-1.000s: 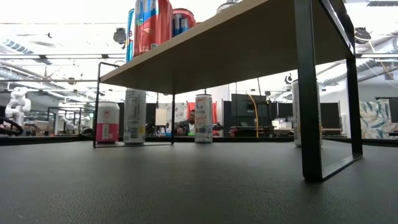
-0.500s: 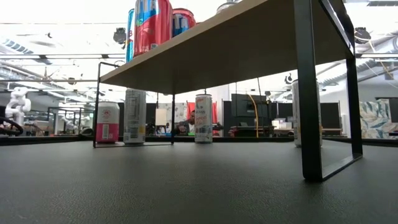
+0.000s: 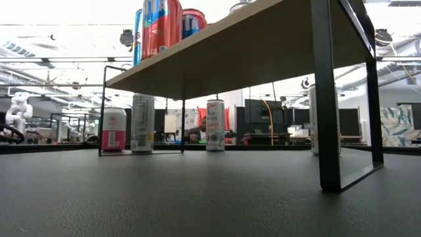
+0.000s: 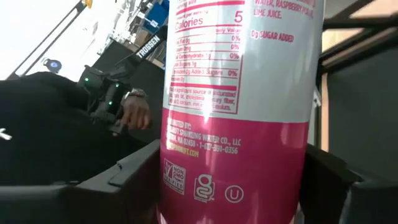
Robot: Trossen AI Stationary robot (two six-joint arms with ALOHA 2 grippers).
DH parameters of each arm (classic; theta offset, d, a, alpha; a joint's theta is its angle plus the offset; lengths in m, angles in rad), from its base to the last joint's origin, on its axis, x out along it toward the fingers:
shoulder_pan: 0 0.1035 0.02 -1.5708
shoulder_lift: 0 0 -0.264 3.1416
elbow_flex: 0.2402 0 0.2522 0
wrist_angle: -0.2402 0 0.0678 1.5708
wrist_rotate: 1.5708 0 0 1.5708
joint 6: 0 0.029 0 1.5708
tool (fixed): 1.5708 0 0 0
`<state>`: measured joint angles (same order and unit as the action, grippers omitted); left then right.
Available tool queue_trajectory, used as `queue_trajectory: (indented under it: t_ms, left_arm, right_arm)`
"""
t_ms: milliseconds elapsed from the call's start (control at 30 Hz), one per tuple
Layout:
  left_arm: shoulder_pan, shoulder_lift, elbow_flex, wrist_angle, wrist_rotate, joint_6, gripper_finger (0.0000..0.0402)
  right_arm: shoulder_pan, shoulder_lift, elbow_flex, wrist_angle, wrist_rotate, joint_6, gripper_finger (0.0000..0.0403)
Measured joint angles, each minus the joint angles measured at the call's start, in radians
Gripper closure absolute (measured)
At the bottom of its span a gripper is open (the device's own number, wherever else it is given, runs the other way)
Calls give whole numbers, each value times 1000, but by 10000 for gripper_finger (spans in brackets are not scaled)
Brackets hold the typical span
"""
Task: Place canned beverage on shelf
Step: Put the bottom pink soda can on the shelf aligned with the other pink soda can
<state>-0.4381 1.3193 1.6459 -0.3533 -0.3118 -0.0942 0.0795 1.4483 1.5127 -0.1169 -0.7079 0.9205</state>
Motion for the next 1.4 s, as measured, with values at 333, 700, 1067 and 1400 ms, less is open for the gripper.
queue_trajectory:
  t_ms: [333,700,1067,1400]
  left_arm:
    - [59,5,0,-103,148,95,8]
    - [131,49,0,-99,296,191,8]
    - [172,92,0,-103,367,208,9]
    - [177,108,0,-101,375,210,72]
  right_arm:
    - [0,0,0,1,-4,69,128]
    - [1,0,0,-1,-3,93,128]
    - [1,0,0,-7,1,92,128]
    - [1,1,0,-8,-9,76,128]
